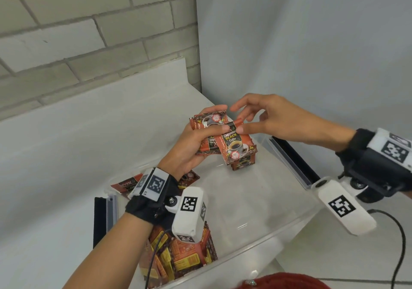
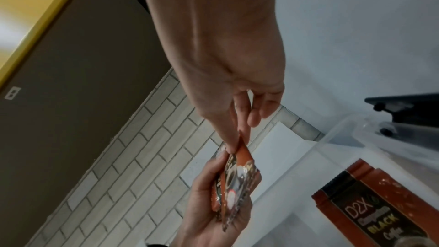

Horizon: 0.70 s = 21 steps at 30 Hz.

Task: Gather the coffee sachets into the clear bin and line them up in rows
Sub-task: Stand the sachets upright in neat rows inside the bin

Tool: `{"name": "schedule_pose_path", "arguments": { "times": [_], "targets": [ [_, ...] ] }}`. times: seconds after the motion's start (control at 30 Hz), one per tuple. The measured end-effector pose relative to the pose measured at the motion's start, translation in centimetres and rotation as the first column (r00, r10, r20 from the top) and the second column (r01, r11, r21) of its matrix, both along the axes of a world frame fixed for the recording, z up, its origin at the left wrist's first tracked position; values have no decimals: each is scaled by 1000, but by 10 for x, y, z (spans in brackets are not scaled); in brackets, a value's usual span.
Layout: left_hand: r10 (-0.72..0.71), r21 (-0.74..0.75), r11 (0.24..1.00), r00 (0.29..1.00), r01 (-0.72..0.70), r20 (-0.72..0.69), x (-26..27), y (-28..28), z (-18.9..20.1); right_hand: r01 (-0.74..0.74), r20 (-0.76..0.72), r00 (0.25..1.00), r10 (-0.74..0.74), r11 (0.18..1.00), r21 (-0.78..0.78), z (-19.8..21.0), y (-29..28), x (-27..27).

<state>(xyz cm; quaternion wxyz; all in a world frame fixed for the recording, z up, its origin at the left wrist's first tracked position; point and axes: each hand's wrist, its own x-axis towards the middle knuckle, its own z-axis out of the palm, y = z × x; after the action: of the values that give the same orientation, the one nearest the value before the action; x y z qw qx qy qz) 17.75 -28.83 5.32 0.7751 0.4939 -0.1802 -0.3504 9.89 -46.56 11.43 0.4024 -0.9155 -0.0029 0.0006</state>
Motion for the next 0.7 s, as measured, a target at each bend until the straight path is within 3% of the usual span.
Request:
{"name": "schedule_pose_path", "arguments": {
  "times": [0.2,0.4,0.47,0.6,0.7],
  "targets": [
    [63,70,996,998,-63,-7,2,2,1,-113,-115,989,89,969,-222,5,-9,5],
    [102,37,994,993,-99,-63,4,2,1,-274,-275,948,158,846,-458,-7,-17,3],
    [104,23,994,992,-103,-75,4,2,1,-308,-287,943,171,777,-548,-14,-15,3],
    [106,13,994,991,-106,-77,3,2,2,-334,-275,942,190,546,-768,-23,-5,5],
    [111,19,994,991,-110,-80,2,2,3,-334,-272,941,199,447,-830,-27,2,10]
  ]
}}
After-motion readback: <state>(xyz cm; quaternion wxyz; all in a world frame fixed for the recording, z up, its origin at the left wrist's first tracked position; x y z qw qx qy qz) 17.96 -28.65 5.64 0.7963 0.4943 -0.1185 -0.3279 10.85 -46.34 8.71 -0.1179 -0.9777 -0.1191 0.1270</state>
